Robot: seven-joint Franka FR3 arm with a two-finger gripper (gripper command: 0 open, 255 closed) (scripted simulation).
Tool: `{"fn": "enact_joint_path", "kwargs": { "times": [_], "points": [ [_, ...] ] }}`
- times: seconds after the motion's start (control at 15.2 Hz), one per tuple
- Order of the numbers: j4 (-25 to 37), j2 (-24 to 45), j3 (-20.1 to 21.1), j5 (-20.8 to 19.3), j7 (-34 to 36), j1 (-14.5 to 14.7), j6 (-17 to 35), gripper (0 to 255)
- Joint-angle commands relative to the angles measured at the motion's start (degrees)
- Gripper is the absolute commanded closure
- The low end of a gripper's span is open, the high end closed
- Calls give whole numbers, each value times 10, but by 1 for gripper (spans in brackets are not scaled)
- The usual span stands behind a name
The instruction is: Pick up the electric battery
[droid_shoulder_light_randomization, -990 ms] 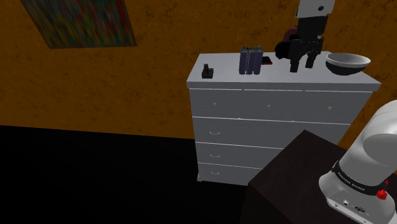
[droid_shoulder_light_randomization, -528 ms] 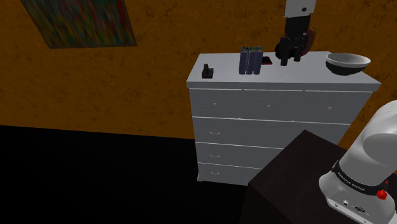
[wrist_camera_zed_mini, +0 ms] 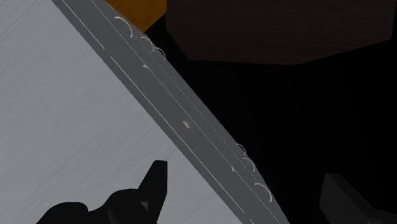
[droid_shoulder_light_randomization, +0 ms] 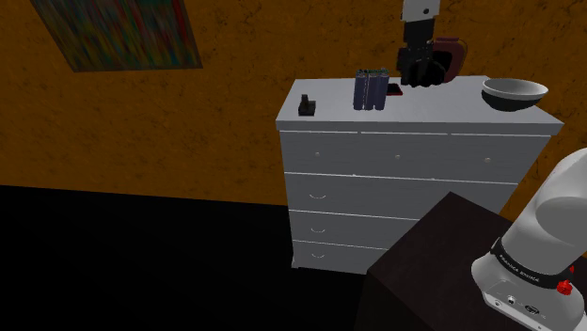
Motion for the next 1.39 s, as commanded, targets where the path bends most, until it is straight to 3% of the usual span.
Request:
{"fn": "enact_joint_path", "kwargs": {
  "times": [0.0,0.79,1.32],
  "points": [
    [40,44,-11,-1,-26,-3,4,0],
    [393,333,-39,35,-155,-50,-56,0],
    [313,319,-37,31,-148,-44,10,0]
  ]
}}
